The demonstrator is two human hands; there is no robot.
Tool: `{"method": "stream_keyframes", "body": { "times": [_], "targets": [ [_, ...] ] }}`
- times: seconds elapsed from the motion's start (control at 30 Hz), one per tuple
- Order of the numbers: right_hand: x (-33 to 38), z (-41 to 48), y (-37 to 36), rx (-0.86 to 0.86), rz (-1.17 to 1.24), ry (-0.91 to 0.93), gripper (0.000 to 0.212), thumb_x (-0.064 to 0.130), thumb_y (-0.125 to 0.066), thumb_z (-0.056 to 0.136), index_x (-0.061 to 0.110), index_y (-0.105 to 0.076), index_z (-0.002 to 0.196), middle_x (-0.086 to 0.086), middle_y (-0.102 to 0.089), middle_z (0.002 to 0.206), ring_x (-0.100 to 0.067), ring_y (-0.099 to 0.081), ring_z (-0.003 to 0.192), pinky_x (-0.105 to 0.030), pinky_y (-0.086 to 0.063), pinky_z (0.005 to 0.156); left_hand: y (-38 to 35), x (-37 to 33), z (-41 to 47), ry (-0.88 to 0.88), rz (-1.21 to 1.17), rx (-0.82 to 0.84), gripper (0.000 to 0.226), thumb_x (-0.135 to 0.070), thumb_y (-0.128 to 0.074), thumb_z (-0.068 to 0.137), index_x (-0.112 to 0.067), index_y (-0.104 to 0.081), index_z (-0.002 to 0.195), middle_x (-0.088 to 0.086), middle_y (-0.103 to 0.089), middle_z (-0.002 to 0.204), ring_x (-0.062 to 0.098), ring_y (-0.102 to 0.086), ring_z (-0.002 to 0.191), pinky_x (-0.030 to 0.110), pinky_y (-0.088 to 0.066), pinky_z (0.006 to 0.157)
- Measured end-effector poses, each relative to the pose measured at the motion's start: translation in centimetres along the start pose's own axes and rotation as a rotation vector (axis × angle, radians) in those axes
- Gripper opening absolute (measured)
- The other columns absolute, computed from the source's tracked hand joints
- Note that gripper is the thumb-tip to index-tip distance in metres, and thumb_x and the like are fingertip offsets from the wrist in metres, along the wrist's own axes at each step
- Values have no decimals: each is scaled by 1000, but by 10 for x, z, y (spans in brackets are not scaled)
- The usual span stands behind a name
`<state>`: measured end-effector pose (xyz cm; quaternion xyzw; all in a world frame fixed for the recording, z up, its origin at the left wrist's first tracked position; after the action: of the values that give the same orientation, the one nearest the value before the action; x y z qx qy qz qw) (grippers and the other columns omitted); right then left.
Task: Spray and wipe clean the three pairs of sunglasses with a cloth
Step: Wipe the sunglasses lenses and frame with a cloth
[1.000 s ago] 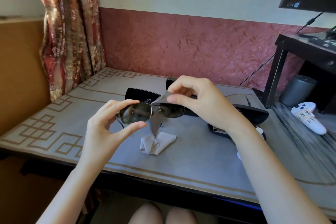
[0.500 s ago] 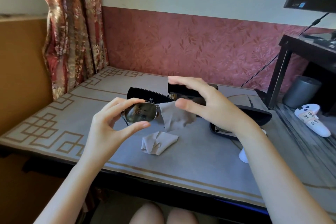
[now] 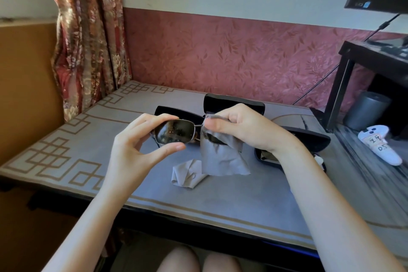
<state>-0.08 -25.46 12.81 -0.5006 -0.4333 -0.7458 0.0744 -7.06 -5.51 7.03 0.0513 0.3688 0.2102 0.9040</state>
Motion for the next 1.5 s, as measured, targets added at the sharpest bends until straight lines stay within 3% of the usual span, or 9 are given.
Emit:
{"method": "stream_keyframes", "body": {
  "times": [0.2,0.4,0.47,0.63,0.93,1.07,1.27,1.4,1.5],
  "targets": [
    [-7,-7,11,10,85,31,27,18,-46,101,1,-60,87,18,-48,47,1,-44,48,-13,-35,60,-1,-1,2,22,-23,-20,37,-46,-76,72,-47,-65,108,-8,-64,95,21,-60,91,48,-50,83],
    [-28,-17,19,93,169,23,30,11,-66,87,20,-66,116,-5,-68,109,-19,-60,100,-39,-42,80,-1,-1,3,24,-31,-7,36,-52,-74,72,-48,-66,107,-7,-64,95,20,-60,91,40,-51,84],
    [-29,-19,18,130,218,18,35,2,-68,85,16,-64,116,2,-68,107,-12,-62,100,-28,-46,82,-2,0,1,29,-41,-9,36,-54,-74,71,-49,-66,106,-5,-63,94,18,-60,89,31,-51,83],
    [-25,-15,13,103,132,-53,26,-2,-77,75,7,-64,96,-4,-63,79,-12,-54,67,-23,-41,56,-6,3,-2,18,-6,22,37,-43,-75,72,-44,-65,108,-10,-64,95,13,-60,91,23,-47,84],
    [-12,-5,-4,-108,-64,-39,69,56,-79,63,-9,-58,74,-12,-45,62,-16,-40,58,-31,-30,57,-13,1,1,-14,23,70,39,-40,-76,72,-43,-65,109,-11,-63,95,15,-60,92,25,-45,84],
    [-11,-4,-1,-154,-69,30,48,51,-63,79,7,-60,62,-1,-37,58,-13,-34,57,-25,-28,55,-11,2,1,-9,-10,41,39,-38,-76,73,-48,-64,109,-14,-64,97,14,-60,94,25,-46,84],
    [-23,-18,15,-164,103,33,24,28,-51,96,15,-69,104,-2,-56,67,-11,-32,43,-21,-23,45,-6,5,3,21,-72,-18,36,-50,-75,74,-47,-65,108,-8,-64,97,18,-60,94,35,-50,84],
    [-30,-24,15,-83,208,36,25,2,-55,95,13,-63,116,14,-67,91,2,-55,66,-9,-37,53,-6,5,4,24,-83,-9,35,-54,-74,73,-48,-65,107,-9,-64,98,13,-60,94,27,-49,85],
    [-34,-27,15,-6,270,37,35,-2,-66,85,10,-61,117,5,-66,110,-2,-62,103,-14,-46,85,-7,6,2,31,-75,-1,36,-54,-74,72,-49,-65,107,-7,-64,97,14,-60,94,27,-50,85]
  ]
}}
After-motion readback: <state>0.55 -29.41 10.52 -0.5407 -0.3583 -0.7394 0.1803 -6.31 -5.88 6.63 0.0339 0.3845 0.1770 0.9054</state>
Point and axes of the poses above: each hand's wrist, its own z-axis towards the middle knuckle, its own y-axis out of the back of the hand, x = y × z, the point moved 2 cm from there along z, towards the middle knuckle
